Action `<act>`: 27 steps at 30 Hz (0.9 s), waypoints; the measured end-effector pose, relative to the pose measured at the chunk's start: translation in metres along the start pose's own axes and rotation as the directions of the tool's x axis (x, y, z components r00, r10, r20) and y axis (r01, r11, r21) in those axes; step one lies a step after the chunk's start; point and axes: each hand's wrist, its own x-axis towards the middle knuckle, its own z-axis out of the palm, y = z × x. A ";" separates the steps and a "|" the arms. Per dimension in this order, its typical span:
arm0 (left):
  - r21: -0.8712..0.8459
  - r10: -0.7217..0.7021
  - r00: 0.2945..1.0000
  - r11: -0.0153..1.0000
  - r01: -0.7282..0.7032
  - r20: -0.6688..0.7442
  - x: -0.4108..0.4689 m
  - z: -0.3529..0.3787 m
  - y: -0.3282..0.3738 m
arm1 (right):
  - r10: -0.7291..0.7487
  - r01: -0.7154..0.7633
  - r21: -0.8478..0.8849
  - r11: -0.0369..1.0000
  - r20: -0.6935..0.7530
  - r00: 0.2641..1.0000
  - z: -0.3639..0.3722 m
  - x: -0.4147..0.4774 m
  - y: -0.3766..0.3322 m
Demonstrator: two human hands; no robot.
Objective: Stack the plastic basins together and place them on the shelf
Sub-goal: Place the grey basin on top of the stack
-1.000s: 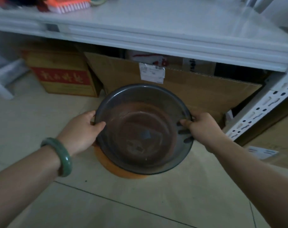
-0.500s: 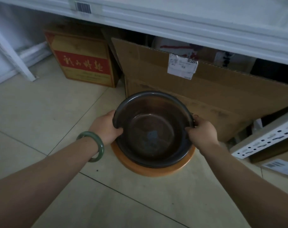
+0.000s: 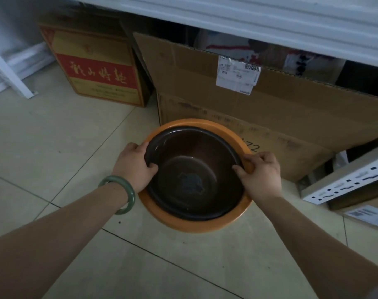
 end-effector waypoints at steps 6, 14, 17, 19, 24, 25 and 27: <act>0.167 -0.015 0.998 0.986 0.025 -0.061 0.000 0.010 -0.003 | 0.035 -0.035 0.036 0.999 0.014 0.999 0.005 -0.003 0.002; 0.377 -0.043 0.993 0.926 -0.002 0.111 0.001 0.019 -0.006 | 0.146 -0.199 0.290 0.936 0.195 0.970 0.008 0.006 0.001; 0.295 -0.037 0.988 0.955 -0.010 0.153 0.001 0.019 -0.005 | 0.171 -0.247 0.354 0.902 0.231 0.958 0.010 0.007 0.001; 0.118 -0.036 0.982 0.993 0.014 0.186 -0.001 0.017 -0.007 | 0.183 -0.265 0.376 0.888 0.239 0.954 0.011 0.006 0.002; -0.293 -0.062 0.974 0.948 0.125 0.216 -0.002 0.007 -0.020 | 0.189 -0.313 0.442 0.841 0.302 0.934 0.010 0.009 0.006; -0.337 -0.086 0.967 0.927 0.165 0.238 -0.002 0.005 -0.021 | 0.186 -0.313 0.451 0.836 0.305 0.934 0.010 0.010 0.007; -0.397 -0.137 0.947 0.883 0.250 0.290 -0.001 0.002 -0.025 | 0.196 -0.325 0.455 0.829 0.308 0.931 0.010 0.012 0.010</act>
